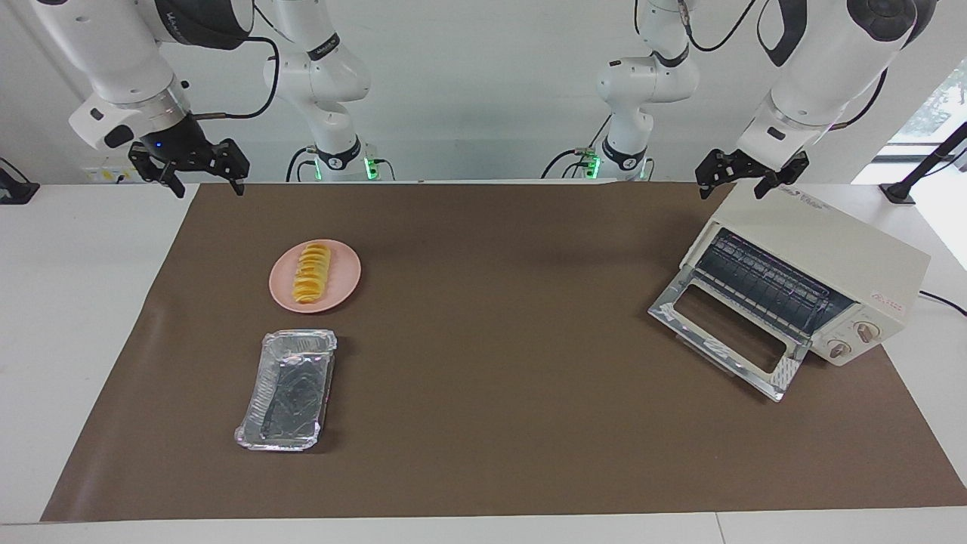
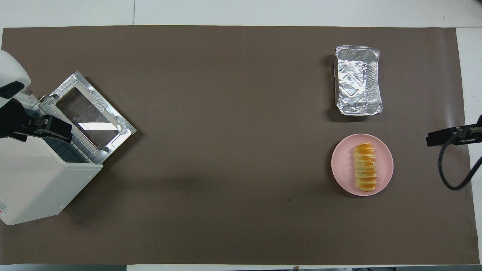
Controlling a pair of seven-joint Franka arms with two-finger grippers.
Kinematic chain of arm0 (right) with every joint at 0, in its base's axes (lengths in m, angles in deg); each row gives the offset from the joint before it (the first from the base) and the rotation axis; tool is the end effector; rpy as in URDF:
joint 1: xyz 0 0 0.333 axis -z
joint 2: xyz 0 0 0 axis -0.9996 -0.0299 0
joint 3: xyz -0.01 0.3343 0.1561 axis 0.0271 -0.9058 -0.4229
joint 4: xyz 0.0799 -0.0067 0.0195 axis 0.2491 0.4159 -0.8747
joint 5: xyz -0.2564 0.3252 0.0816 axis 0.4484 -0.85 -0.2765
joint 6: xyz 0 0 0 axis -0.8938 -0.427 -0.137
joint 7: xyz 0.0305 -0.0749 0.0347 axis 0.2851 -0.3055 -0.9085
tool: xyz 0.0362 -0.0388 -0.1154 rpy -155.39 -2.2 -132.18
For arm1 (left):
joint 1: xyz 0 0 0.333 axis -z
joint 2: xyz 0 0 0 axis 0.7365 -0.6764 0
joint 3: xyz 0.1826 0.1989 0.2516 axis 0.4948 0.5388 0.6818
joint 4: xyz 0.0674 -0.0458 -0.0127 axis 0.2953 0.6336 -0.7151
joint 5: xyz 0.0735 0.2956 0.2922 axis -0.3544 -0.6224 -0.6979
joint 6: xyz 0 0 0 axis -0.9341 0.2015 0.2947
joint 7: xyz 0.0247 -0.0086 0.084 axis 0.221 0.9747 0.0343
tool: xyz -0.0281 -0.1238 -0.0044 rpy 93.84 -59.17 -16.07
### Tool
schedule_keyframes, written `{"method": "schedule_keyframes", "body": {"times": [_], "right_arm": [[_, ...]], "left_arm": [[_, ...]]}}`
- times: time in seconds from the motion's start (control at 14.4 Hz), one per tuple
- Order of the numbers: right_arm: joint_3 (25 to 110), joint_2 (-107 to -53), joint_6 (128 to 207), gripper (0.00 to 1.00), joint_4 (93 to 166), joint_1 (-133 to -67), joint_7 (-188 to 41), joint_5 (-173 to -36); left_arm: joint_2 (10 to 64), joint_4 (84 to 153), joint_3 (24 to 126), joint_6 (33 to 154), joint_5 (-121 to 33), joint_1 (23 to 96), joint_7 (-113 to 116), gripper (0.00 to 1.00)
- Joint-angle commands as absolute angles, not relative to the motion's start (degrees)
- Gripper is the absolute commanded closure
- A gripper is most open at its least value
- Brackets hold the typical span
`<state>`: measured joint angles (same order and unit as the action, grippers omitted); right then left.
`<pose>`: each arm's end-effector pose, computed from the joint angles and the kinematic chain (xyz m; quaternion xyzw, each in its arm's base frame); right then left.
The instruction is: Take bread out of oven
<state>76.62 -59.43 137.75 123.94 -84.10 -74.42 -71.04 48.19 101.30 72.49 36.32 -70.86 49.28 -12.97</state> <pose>0.5366 -0.0629 0.6392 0.9985 0.0250 -0.0458 0.0161 0.5517 -0.0652 0.6413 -0.9948 0.0554 0.0817 0.0231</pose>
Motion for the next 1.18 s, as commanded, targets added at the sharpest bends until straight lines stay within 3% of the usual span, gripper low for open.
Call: {"method": "schedule_keyframes", "body": {"times": [0.0,1.11], "right_arm": [[76.0,-62.0,135.0,0.00,120.2,-82.0,-75.7,-73.0],[76.0,-61.6,135.5,0.00,120.3,-81.0,-75.8,-73.1]], "left_arm": [[49.8,102.9,72.4,36.4,-70.0,48.7,-13.5,0.00],[49.8,102.9,72.4,36.4,-70.0,48.7,-13.5,0.00]]}}
